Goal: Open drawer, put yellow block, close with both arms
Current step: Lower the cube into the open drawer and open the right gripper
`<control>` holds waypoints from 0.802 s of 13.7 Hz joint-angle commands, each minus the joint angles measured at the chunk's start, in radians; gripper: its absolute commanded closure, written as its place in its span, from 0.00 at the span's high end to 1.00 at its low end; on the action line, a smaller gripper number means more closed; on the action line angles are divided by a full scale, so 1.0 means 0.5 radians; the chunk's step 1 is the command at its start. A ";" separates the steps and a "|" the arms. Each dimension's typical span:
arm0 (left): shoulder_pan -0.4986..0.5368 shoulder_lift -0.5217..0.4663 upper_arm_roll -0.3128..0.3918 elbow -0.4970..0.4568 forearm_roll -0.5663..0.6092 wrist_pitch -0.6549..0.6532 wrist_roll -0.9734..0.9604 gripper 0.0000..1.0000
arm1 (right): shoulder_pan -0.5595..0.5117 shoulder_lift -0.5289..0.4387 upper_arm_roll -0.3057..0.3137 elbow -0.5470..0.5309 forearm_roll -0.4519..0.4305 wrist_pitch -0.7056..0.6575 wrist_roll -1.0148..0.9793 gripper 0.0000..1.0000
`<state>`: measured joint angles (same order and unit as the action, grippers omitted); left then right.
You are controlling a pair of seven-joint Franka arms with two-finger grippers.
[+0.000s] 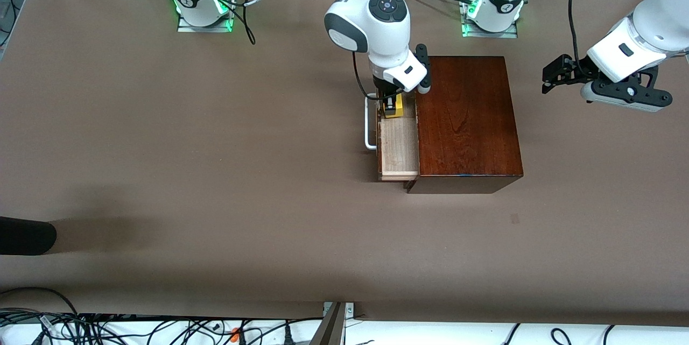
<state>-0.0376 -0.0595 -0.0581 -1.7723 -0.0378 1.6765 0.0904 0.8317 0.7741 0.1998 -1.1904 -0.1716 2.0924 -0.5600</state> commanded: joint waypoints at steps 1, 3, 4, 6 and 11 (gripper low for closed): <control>-0.008 0.027 0.006 0.066 -0.053 -0.030 0.028 1.00 | 0.003 0.035 -0.007 0.049 -0.031 -0.058 -0.030 0.16; -0.008 0.027 0.006 0.066 -0.053 -0.030 0.028 1.00 | 0.012 0.053 -0.007 0.046 -0.031 -0.055 -0.024 0.16; -0.008 0.027 0.006 0.066 -0.053 -0.030 0.028 1.00 | 0.015 0.068 -0.007 0.049 -0.031 -0.052 -0.021 0.16; -0.011 0.027 0.006 0.066 -0.053 -0.030 0.028 1.00 | 0.015 0.093 -0.007 0.049 -0.037 -0.034 -0.024 0.16; -0.014 0.027 0.006 0.069 -0.053 -0.030 0.025 1.00 | 0.015 0.099 -0.010 0.049 -0.074 -0.019 -0.015 0.41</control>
<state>-0.0399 -0.0595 -0.0584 -1.7722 -0.0378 1.6765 0.0904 0.8389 0.8011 0.1998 -1.1842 -0.1736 2.1025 -0.5600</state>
